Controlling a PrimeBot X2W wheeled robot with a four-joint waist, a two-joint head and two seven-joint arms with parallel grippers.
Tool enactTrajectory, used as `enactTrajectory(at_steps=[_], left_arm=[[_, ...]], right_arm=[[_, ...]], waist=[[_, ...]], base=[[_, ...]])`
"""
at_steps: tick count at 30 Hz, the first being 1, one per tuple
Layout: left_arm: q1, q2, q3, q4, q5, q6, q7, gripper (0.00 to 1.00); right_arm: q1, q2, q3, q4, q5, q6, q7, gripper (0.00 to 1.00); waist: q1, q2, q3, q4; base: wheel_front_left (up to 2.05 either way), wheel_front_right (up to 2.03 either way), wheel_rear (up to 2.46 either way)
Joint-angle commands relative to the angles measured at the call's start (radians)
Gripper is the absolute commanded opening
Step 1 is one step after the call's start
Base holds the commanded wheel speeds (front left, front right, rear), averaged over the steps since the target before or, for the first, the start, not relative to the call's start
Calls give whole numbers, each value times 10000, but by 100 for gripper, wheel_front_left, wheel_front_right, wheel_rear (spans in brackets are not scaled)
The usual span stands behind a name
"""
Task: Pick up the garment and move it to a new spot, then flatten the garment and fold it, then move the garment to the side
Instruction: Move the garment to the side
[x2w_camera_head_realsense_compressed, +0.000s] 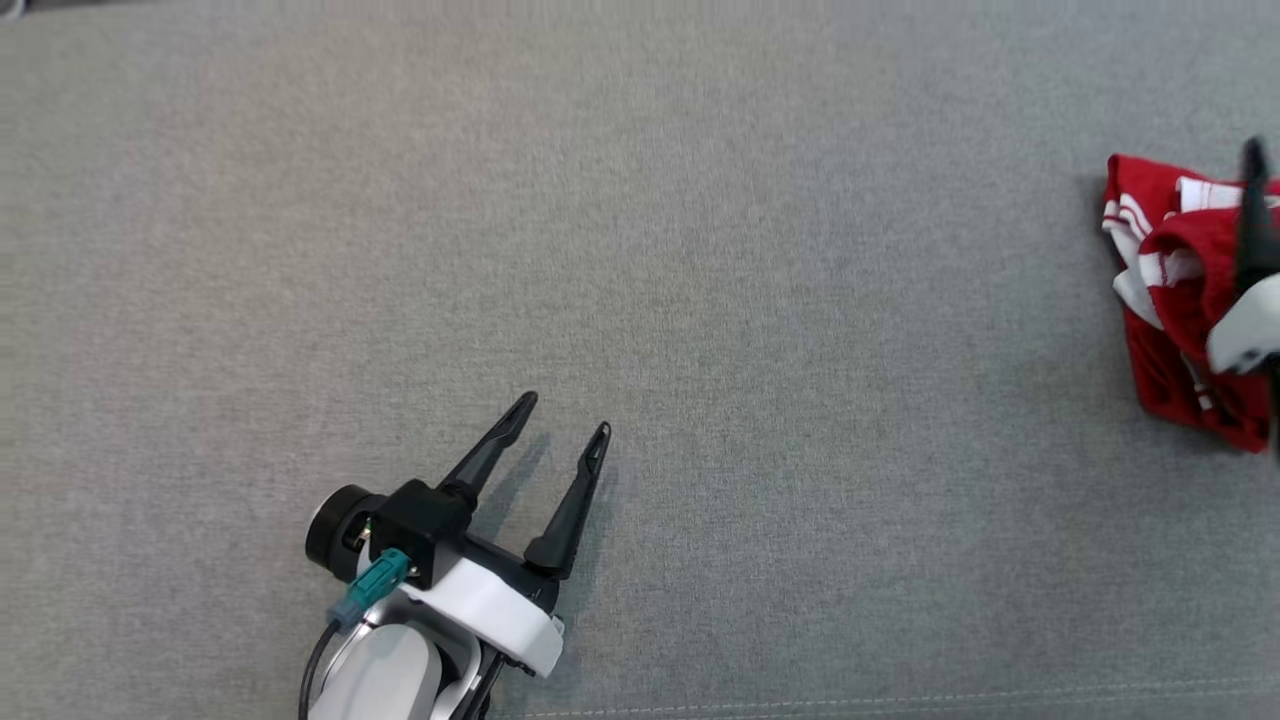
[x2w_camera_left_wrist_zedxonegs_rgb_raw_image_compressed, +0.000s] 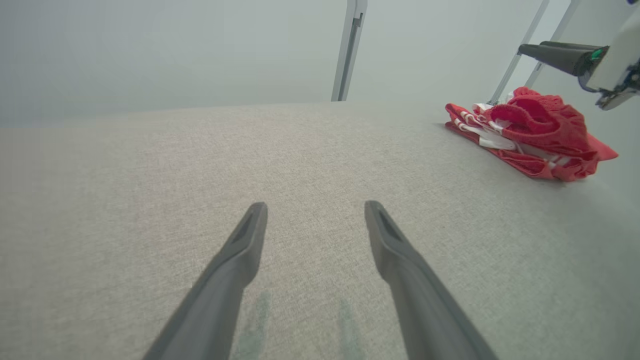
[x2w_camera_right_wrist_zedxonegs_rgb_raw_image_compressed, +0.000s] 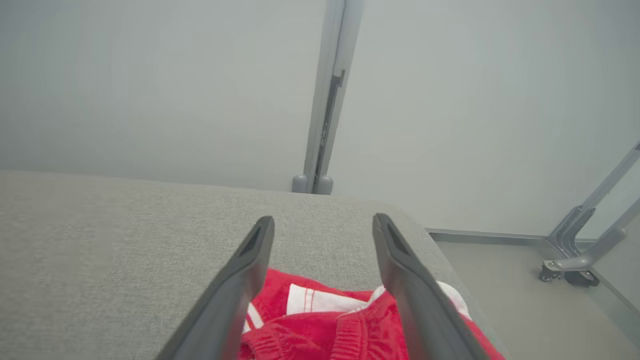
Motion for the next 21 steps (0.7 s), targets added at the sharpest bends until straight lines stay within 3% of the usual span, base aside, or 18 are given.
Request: enactTrajectory(at_steps=[1, 10, 21], left_arm=[[27, 51, 473, -159, -50, -67, -101, 100], [658, -75, 1502, -33, 132, 61, -101, 100], [1540, -217, 2303, -9, 535, 255, -101, 100]], right_arm=[[637, 2, 358, -714, 136, -4, -129, 100], [3082, 753, 866, -2782, 775, -4, -130, 100], [5202, 1290, 772, -3696, 847, -4, -2, 100]], waist=[[0, 0, -445, 106], [0, 0, -1677, 465], [0, 0, -2872, 720]], base=[[0, 0, 0], [0, 0, 0], [0, 0, 0]])
